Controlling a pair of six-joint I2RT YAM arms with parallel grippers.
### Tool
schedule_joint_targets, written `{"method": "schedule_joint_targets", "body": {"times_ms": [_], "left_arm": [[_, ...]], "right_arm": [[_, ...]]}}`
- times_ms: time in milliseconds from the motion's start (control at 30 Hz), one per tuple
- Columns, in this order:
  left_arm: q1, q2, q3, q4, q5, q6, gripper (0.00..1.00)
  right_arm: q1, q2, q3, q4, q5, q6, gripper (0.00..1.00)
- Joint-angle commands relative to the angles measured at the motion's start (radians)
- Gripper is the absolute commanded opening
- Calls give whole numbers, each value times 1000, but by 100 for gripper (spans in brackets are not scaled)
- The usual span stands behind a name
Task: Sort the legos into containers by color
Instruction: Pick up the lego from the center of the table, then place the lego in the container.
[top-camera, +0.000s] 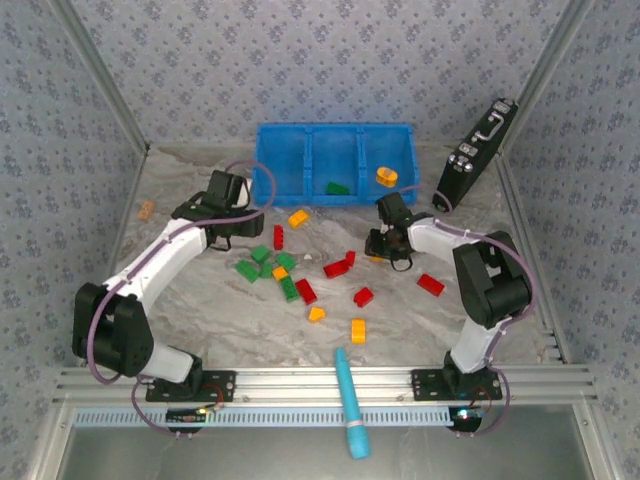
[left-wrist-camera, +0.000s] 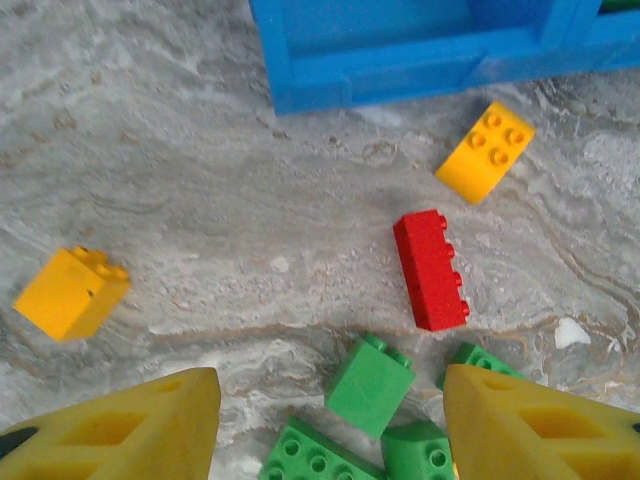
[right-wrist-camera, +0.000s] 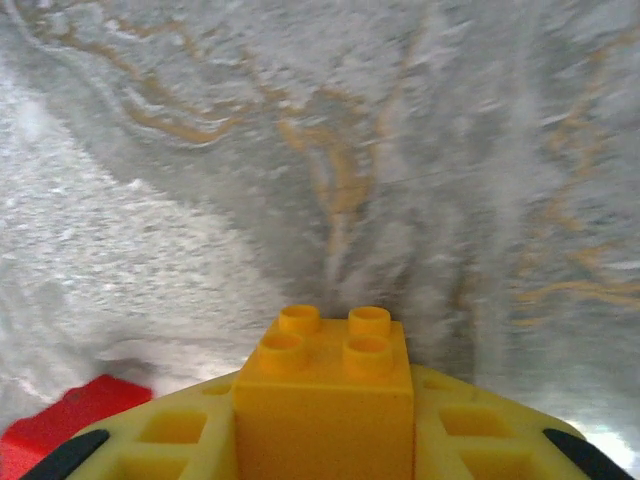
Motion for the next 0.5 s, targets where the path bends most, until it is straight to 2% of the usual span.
{"method": "schedule_joint_targets", "body": {"times_ms": [0, 167, 467], "left_arm": [[5, 42, -3, 11, 70, -62, 61], [-15, 117, 5, 70, 99, -101, 61], [-74, 315, 74, 105, 112, -137, 62]], "right_arm": [[-44, -63, 80, -111, 54, -84, 33], [-100, -111, 234, -140, 74, -158, 33], [-155, 66, 469, -44, 90, -241, 33]]}}
